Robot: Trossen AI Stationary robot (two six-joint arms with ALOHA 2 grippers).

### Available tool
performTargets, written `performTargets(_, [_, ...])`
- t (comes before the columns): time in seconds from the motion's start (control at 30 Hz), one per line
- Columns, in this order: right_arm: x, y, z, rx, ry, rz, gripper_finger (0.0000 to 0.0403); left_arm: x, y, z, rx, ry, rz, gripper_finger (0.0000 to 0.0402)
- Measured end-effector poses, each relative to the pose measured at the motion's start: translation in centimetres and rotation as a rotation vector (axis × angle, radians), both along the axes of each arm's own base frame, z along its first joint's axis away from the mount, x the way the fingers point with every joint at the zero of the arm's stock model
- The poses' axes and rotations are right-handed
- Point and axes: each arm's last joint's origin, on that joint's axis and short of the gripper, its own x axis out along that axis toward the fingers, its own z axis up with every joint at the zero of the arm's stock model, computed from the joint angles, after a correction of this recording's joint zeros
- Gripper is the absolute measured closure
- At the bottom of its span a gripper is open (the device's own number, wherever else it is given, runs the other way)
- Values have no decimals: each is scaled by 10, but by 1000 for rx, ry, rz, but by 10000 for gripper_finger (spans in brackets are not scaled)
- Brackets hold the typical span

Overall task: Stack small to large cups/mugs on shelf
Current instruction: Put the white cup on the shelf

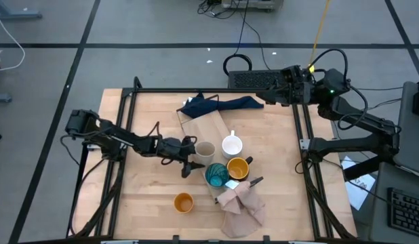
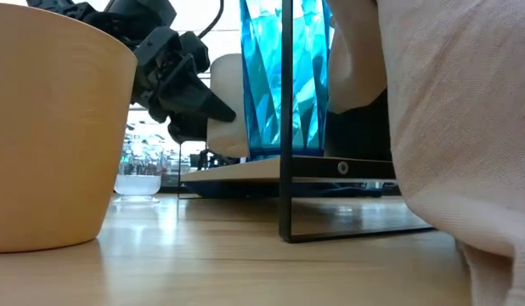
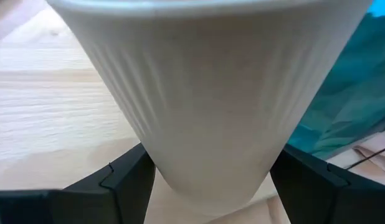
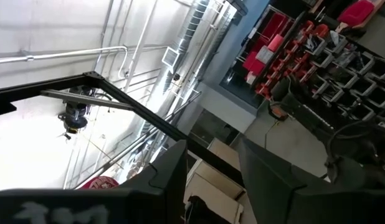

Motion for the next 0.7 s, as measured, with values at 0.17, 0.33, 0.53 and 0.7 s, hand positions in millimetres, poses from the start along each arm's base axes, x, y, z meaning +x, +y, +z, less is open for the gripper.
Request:
performTargets(0.17, [1, 0, -1, 4, 10, 1, 266, 3, -5, -11, -15, 24, 0, 124])
performTargets(0.33, [1, 0, -1, 5, 12, 1, 266, 6, -6, -14, -18, 10, 3, 123])
performTargets(0.53, [1, 0, -1, 5, 12, 1, 266, 7, -5, -16, -3, 8, 4, 123])
performTargets(0.7, [1, 0, -1, 5, 12, 1, 266, 6, -5, -16, 7, 10, 9, 121])
